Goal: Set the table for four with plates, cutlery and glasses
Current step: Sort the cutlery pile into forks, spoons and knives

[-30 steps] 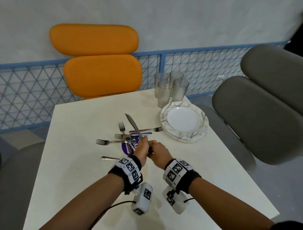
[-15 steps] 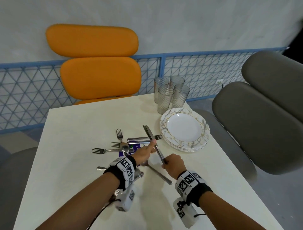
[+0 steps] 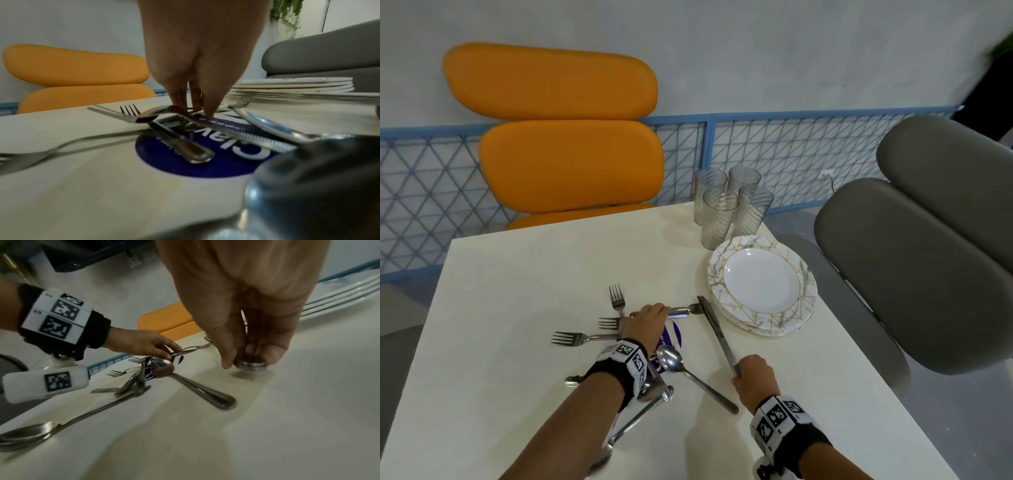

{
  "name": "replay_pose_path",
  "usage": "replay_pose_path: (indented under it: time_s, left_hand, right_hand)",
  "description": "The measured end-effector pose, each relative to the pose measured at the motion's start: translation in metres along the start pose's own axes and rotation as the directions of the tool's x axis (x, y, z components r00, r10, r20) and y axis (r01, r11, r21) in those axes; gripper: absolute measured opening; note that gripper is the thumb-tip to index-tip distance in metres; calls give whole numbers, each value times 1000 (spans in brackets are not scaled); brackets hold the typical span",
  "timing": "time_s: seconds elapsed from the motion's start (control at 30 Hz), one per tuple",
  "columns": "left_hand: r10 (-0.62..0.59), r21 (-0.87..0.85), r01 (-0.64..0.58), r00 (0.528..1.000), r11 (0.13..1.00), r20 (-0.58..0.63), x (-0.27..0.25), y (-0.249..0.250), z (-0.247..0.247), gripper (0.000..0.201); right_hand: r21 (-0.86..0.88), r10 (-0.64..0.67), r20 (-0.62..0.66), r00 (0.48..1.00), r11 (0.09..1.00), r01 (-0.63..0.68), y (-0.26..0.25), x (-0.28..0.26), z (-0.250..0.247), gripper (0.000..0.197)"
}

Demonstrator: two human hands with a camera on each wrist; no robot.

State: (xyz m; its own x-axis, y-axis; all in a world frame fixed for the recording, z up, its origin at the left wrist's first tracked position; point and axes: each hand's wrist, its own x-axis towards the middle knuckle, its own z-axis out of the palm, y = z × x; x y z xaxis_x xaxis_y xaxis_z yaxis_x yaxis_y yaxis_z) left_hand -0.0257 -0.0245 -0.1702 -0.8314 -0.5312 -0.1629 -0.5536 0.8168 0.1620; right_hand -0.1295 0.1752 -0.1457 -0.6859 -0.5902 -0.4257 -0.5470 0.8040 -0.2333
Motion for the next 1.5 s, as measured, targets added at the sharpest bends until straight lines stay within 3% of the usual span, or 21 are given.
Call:
replay_pose_path:
  time_s: [0.27, 0.5, 0.63, 0.9, 1.5]
  left_hand:
    - [-33, -17, 33, 999, 999, 18, -27, -20, -6, 36]
    - [-100, 71, 97, 994, 993, 36, -35, -28, -11, 36]
    - [-90, 36, 89, 995, 995, 40, -39, -30, -11, 34]
    - [-113, 33, 111, 992, 993, 59, -41, -36, -9, 42]
    - [-102, -21, 104, 991, 994, 84, -38, -41, -5, 50]
  right_hand:
    - [-22, -76, -64, 995, 997, 75, -11, 7, 3, 23]
    - [-30, -59, -72, 996, 998, 57, -8, 13, 2, 23]
    - [-65, -91, -76, 993, 994, 86, -10, 12, 3, 21]
    - [-32, -176, -130, 976, 984, 173, -9, 12, 4, 26]
    - [9, -151, -137, 979, 988, 154, -12, 18, 3, 28]
